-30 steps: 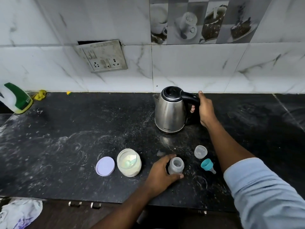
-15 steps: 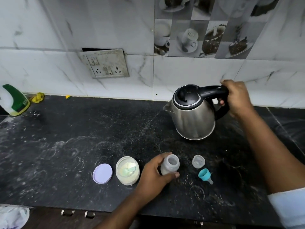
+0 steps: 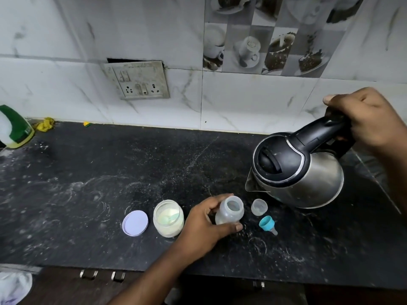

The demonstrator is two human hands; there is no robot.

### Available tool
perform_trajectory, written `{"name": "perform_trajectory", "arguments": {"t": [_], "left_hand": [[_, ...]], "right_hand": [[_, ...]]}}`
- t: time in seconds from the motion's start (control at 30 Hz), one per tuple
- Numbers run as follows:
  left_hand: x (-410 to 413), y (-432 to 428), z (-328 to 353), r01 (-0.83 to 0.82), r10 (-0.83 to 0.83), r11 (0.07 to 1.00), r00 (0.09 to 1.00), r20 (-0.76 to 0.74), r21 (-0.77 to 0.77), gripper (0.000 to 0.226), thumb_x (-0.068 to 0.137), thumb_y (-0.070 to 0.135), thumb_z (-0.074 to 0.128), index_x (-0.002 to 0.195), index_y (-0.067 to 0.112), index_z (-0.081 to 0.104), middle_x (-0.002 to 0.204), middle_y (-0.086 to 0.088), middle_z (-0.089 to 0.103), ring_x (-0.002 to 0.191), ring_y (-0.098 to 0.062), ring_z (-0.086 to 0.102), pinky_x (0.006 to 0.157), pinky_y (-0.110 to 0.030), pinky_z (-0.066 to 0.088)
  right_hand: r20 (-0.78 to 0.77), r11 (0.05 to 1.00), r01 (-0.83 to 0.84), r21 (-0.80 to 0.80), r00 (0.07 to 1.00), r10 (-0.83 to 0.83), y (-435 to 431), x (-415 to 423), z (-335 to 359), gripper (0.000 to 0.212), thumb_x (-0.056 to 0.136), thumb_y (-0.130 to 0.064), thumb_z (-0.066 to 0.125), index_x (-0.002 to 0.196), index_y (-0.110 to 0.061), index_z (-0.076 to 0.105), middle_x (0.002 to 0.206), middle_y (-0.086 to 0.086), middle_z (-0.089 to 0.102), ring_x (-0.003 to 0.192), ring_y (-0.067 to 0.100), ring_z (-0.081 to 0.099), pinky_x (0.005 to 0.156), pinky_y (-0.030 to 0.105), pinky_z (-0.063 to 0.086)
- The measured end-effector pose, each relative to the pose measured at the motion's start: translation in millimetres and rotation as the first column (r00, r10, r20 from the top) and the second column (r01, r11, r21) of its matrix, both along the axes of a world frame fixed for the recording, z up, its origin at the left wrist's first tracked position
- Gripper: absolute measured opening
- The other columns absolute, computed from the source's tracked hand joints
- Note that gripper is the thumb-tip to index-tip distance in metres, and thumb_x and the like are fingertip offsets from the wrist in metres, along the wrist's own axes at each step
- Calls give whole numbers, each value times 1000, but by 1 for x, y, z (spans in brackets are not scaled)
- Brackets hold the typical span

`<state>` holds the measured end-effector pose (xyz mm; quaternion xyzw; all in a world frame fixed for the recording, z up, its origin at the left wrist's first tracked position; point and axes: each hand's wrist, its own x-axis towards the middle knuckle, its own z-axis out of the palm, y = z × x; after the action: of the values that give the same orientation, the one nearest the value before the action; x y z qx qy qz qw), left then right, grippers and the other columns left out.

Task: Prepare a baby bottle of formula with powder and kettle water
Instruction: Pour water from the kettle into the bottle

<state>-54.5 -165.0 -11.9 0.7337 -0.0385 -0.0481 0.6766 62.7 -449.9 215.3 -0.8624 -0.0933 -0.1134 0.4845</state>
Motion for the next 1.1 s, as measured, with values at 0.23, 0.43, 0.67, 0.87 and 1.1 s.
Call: {"name": "perform_trajectory", "arguments": {"t": [0.23,0.43,0.67,0.87,1.1], "left_hand": [[-4,-2,4,-5,5,1000,1000,13,-13,62,75,15,100,129,32,75,126,11,79,119,-7,73,103,-25,56],[-3,-4,6,-4,4,1000,1000,14,9,62,77,17,100,132,29,74,127,12,78,119,-4,72,101,-20,54],[0,-7,3,-11,11,1000,1000,20,22,63,76,18,100,132,31,74,128,13,76,119,-4,71,105,-26,56],[2,-8,-1,-8,7,999,1000,24,34,64,75,22,100,133,33,74,129,12,75,121,-8,71,109,-38,57],[4,-9,-3,-1,0,999,1000,19,41,65,75,24,100,134,33,74,130,13,75,121,-7,70,108,-35,57]], "right_hand": [[-10,984,-23,-177,1000,22,6,-15,16,58,92,-37,57,61,11,51,46,21,39,41,20,35,39,28,24],[-3,952,-35,-305,999,36,20,-20,24,66,86,-49,55,58,11,50,49,34,43,40,20,34,40,42,24],[-11,909,-46,-415,999,45,32,-23,27,71,81,-55,52,61,13,44,50,24,33,47,19,33,45,49,27],[1,862,-89,-499,995,104,45,-29,30,59,87,-41,52,55,5,36,48,6,30,42,14,26,47,45,25],[9,825,-113,-554,990,142,49,-30,36,54,87,-38,52,51,-4,29,44,-5,23,42,14,25,46,40,23]]}}
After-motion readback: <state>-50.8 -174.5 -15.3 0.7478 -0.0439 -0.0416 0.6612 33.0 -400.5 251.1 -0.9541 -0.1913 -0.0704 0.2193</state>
